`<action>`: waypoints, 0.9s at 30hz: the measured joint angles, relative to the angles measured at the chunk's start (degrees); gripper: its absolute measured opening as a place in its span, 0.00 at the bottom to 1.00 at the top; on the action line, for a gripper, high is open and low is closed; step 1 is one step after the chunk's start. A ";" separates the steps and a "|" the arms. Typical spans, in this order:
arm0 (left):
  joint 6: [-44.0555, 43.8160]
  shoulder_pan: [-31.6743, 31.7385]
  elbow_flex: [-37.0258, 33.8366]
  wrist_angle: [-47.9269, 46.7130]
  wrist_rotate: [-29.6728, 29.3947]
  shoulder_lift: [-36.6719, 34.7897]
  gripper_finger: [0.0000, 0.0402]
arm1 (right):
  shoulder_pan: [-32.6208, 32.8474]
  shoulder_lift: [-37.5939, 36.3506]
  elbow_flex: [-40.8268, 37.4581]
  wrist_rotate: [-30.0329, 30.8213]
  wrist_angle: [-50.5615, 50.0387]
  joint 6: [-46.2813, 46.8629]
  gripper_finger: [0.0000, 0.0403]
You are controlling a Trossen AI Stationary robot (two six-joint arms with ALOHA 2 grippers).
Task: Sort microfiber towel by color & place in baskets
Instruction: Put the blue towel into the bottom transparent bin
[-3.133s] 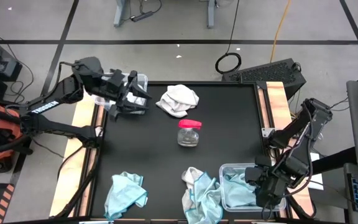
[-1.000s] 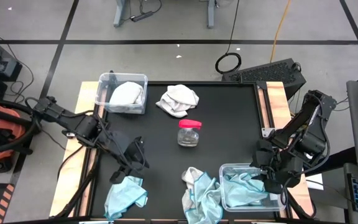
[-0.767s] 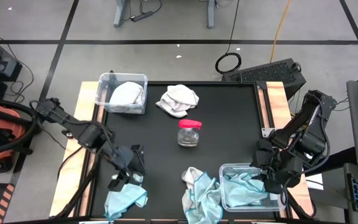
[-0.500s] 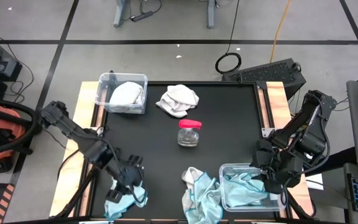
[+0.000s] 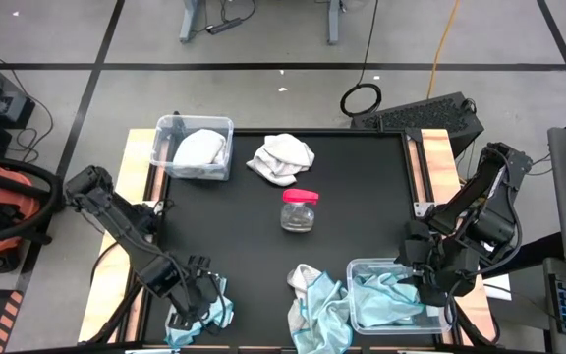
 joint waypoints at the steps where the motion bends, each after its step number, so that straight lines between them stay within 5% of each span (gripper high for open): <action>1: -1.30 -0.49 -0.68 0.06 -0.68 -0.03 0.54 | 0.01 0.00 0.00 0.00 0.00 -0.20 0.55; 17: -22.27 -7.32 -12.18 6.46 -3.95 -0.05 0.84 | 0.00 0.00 0.01 -0.09 0.37 -0.34 0.55; 27: -28.48 -7.18 -19.62 13.47 -5.75 -0.04 0.87 | 0.01 0.00 0.01 -0.04 0.39 -0.34 0.55</action>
